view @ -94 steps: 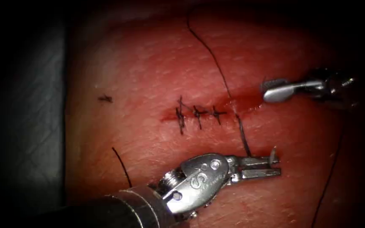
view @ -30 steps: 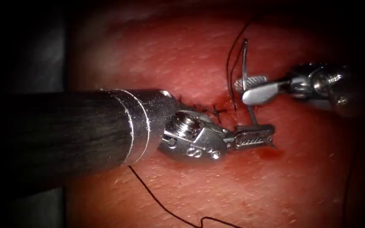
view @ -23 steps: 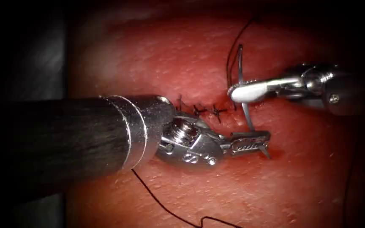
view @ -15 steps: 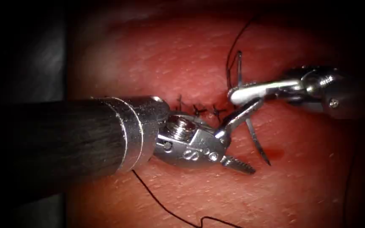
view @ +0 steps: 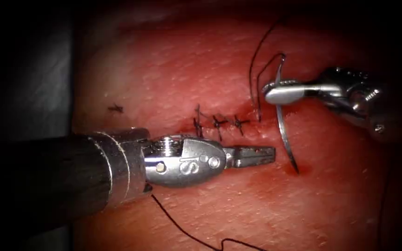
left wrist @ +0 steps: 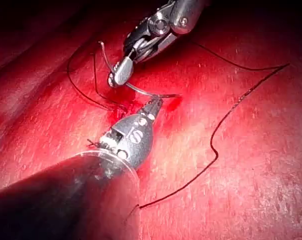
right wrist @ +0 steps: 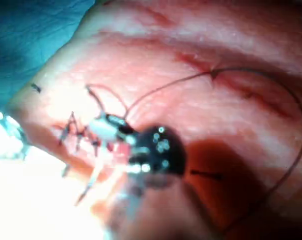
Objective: Wound Closure
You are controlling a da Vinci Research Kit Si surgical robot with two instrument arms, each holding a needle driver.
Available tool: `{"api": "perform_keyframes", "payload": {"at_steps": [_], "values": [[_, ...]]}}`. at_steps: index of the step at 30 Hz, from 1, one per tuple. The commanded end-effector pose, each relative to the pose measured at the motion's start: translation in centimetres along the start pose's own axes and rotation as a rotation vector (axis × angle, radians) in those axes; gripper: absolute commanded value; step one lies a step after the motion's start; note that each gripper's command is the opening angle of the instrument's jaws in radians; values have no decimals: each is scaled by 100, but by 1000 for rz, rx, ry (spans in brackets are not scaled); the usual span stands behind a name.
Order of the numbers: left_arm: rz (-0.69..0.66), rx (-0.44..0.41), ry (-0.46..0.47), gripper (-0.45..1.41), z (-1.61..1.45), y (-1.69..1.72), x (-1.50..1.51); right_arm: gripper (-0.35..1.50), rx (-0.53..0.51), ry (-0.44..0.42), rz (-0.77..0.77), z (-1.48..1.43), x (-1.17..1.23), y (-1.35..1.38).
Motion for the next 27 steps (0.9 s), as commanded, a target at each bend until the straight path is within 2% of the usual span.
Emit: {"api": "perform_keyframes", "payload": {"at_steps": [1, 5, 9, 14, 16, 24, 27], "values": [[0, -5, -9, -45, 7, 1, -7, -35, 3, 10, -18, 7, -10, -1], [-29, 22, -67, -45, 7, -10, -17, -35, 4, 42, -79, 7, -8, -2], [-116, 43, -215, -45, 10, -23, -32, -35, 4, 51, -132, 4, -9, -3], [-127, 49, -415, -45, 28, -27, -47, -35, -1, 67, -160, 2, -10, -8], [-140, 37, -461, -45, 32, -27, -50, -35, -1, 67, -160, 3, -11, -9], [-147, -4, -583, -45, 55, -33, -64, -35, -11, 70, -201, 6, -10, -8], [-150, 1, -586, -45, 60, -42, -69, -35, -14, 72, -224, 8, -9, -8]]}}
